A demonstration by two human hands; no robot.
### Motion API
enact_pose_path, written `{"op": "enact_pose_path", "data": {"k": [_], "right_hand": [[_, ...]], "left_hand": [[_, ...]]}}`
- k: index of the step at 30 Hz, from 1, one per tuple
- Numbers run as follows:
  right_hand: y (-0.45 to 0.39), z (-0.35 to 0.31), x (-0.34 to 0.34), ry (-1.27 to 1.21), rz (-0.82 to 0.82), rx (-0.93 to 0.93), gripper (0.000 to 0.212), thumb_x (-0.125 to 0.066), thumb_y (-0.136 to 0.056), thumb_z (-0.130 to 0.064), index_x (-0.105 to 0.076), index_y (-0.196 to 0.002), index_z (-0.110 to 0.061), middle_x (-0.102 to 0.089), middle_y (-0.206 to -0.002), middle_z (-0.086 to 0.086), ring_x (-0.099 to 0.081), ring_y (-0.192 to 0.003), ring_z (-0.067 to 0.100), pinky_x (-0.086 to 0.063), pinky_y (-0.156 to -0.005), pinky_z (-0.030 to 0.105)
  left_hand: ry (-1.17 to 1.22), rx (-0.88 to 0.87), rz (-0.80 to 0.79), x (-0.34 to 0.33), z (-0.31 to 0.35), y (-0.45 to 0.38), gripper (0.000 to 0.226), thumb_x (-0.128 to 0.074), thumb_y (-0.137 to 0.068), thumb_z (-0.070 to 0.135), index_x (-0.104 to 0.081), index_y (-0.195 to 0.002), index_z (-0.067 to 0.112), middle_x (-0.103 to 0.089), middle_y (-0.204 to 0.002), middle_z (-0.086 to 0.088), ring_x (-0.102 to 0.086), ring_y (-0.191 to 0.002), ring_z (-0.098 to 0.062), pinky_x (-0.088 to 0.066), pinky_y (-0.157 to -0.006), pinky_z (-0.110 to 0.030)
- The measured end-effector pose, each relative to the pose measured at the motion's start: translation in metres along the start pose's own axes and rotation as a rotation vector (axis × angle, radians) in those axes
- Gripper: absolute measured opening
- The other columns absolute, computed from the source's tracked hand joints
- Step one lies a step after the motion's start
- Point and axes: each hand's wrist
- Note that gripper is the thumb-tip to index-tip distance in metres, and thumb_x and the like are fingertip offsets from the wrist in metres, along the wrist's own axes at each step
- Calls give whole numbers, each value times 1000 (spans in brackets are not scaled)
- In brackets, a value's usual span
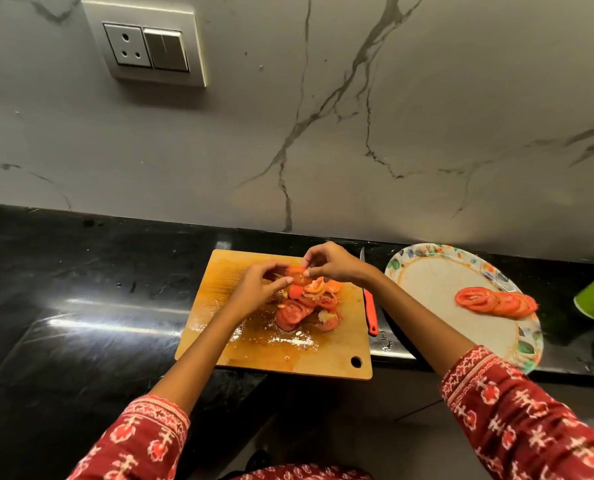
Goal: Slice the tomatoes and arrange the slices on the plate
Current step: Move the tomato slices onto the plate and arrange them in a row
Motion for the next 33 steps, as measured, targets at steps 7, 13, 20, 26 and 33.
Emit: {"op": "enact_pose_path", "data": {"k": [7,13,20,26,33], "right_hand": [[2,-3,-23,22,156,-50,15,-66,-85,-8,-62,-99,-3,-63,-84,5,-63,-80,16,-52,-68,24],[17,7,-72,463,131,-205,34,-69,-80,-41,-61,-96,-13,-60,-88,1,-54,-81,14,-40,-61,23],[18,-1,-89,392,275,-294,43,-77,-74,-34,-55,-106,-14,-60,-103,2,-56,-97,20,-39,-71,27],[17,4,-77,39,204,-264,20,-75,-76,-10,-57,-81,-17,-54,-79,-4,-53,-80,12,-40,-56,18],[25,10,-29,-228,246,-193,13,-69,-79,2,-61,-82,-8,-59,-74,3,-61,-69,12,-54,-58,20]], "left_hand": [[29,5,55,7,-7,-1,12,-65,-83,12,-68,-95,12,-66,-87,2,-62,-82,-9,-50,-69,-17],[83,37,108,13,-22,9,10,-64,-84,11,-68,-90,17,-64,-78,8,-61,-75,-10,-52,-70,-24],[75,71,96,12,-31,13,13,-63,-84,10,-68,-97,11,-64,-82,5,-64,-75,-12,-55,-70,-26],[105,93,100,14,-27,16,18,-61,-86,9,-64,-103,16,-64,-83,2,-64,-71,-11,-56,-65,-21],[120,117,105,6,-9,6,19,-58,-87,5,-62,-106,9,-62,-89,-3,-63,-72,-10,-54,-59,-14]]}}
Point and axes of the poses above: each hand's wrist, its own y-axis away from the middle knuckle, its own x-axis out of the back of the hand, z = x × y
